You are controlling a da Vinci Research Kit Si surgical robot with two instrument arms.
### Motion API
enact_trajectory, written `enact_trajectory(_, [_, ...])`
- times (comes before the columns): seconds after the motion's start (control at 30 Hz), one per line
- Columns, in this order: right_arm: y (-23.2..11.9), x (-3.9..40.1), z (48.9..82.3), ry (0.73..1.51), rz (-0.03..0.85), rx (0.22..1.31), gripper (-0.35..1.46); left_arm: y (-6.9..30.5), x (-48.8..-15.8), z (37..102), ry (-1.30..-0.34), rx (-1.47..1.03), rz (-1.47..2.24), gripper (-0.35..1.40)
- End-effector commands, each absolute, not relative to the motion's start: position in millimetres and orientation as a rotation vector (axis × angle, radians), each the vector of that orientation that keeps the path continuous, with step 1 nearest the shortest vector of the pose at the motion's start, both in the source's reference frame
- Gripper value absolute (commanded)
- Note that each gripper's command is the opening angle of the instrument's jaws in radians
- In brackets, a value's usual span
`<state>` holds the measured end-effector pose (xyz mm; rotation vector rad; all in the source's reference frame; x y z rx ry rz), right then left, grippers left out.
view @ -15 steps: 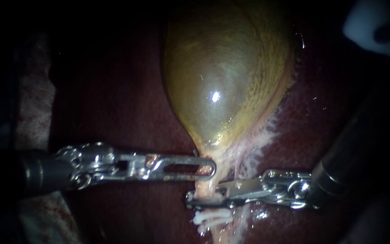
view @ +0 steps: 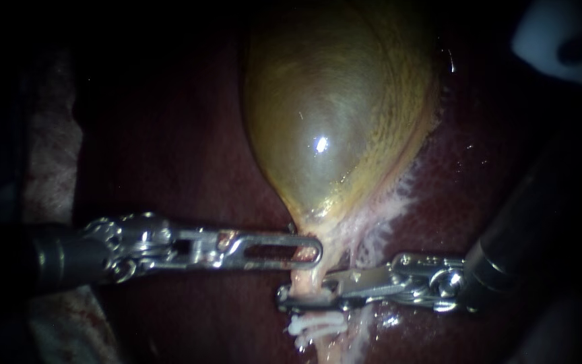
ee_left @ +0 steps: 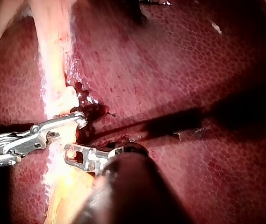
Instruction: Going back third clip left tube
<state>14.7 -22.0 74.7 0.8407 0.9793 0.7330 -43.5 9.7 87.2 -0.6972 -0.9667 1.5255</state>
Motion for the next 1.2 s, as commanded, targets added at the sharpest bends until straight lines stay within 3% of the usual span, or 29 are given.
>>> enact_trajectory(0.03, [-22.0,14.7,74.6,0.979,0.734,0.843,-0.1,9.7,-43.5,87.2,-0.967,-0.697,1.526,-0.35])
enact_trajectory(0.1, [-22.1,14.7,74.5,0.979,0.734,0.843,0.11,9.7,-43.5,87.2,-0.967,-0.697,1.526,-0.35])
enact_trajectory(0.23, [-22.1,14.6,74.4,0.979,0.733,0.844,0.32,9.7,-43.5,87.2,-0.967,-0.697,1.526,-0.35])
enact_trajectory(0.4, [-22.2,14.8,74.3,0.979,0.734,0.843,0.44,9.7,-43.5,87.2,-0.967,-0.697,1.526,-0.35])
enact_trajectory(0.7, [-22.2,15.5,74.4,0.983,0.728,0.834,0.46,9.7,-43.5,87.2,-0.967,-0.697,1.526,-0.35])
enact_trajectory(1.2, [-21.7,12.9,74.7,0.992,0.688,0.827,0.44,9.7,-43.6,87.1,-0.966,-0.697,1.525,-0.35])
